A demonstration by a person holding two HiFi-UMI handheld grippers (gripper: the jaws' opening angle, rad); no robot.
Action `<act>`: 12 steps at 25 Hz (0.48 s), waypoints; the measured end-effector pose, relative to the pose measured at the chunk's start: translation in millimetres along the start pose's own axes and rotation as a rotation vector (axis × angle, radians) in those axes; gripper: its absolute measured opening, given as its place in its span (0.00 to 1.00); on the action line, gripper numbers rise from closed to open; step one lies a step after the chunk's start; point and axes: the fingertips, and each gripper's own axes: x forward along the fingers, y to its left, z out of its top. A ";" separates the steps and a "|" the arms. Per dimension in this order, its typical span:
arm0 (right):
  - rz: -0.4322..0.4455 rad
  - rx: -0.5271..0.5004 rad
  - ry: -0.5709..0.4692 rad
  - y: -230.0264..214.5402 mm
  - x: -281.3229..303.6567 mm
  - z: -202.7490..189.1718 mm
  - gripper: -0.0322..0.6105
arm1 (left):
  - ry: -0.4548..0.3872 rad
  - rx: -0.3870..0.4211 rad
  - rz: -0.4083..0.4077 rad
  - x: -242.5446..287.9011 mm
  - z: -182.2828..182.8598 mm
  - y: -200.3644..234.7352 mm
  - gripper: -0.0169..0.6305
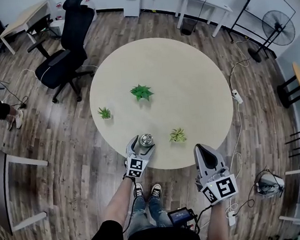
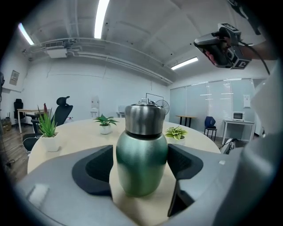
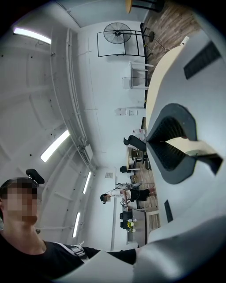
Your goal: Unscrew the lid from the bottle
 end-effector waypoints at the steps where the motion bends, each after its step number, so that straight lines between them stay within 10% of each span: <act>1: 0.008 0.006 0.005 2.1 3.5 -2.9 0.06 | 0.001 -0.002 -0.004 2.3 -0.9 0.1 0.61; 8: 0.019 -0.011 0.012 13.8 26.3 -7.2 0.06 | -0.001 -0.019 -0.041 3.4 -1.6 -1.8 0.58; 12: 0.064 -0.032 -0.013 25.2 38.2 0.2 0.39 | 0.002 -0.016 -0.067 2.8 -2.2 -1.9 0.58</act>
